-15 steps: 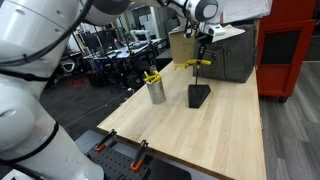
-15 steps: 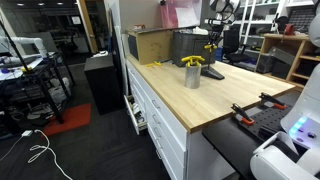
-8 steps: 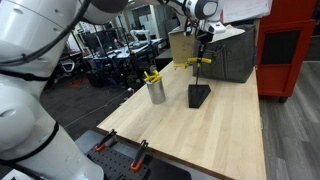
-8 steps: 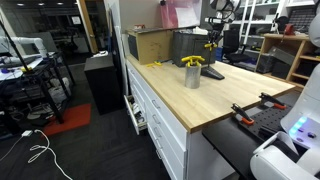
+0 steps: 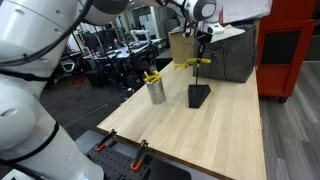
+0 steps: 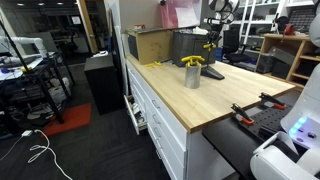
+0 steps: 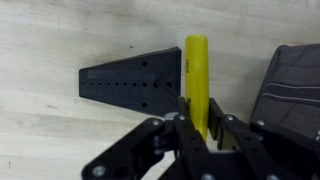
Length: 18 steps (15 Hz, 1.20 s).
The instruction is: Put one wrench on the black stand.
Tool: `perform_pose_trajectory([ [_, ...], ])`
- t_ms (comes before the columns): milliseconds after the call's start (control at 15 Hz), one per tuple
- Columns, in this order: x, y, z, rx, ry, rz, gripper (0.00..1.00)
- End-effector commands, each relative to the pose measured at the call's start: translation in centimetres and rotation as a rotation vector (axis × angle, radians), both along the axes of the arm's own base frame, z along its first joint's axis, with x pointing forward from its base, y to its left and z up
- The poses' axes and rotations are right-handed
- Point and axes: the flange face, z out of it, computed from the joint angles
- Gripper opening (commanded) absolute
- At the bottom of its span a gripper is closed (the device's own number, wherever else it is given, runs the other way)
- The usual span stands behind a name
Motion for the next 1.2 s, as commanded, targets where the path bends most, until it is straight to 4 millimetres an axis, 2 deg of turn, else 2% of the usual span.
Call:
perform_pose_trajectory([
  [0, 0.29, -0.59, 0.54, -0.024, -0.002, -0.029, 0.06],
  [400, 0.20, -1.05, -0.07, -0.033, 0.002, -0.035, 0.06],
  [733, 0.49, -1.12, 0.32, -0.030, -0.007, -0.035, 0.06],
  [1133, 0.37, -0.53, -0.24, -0.008, 0.004, -0.031, 0.06],
])
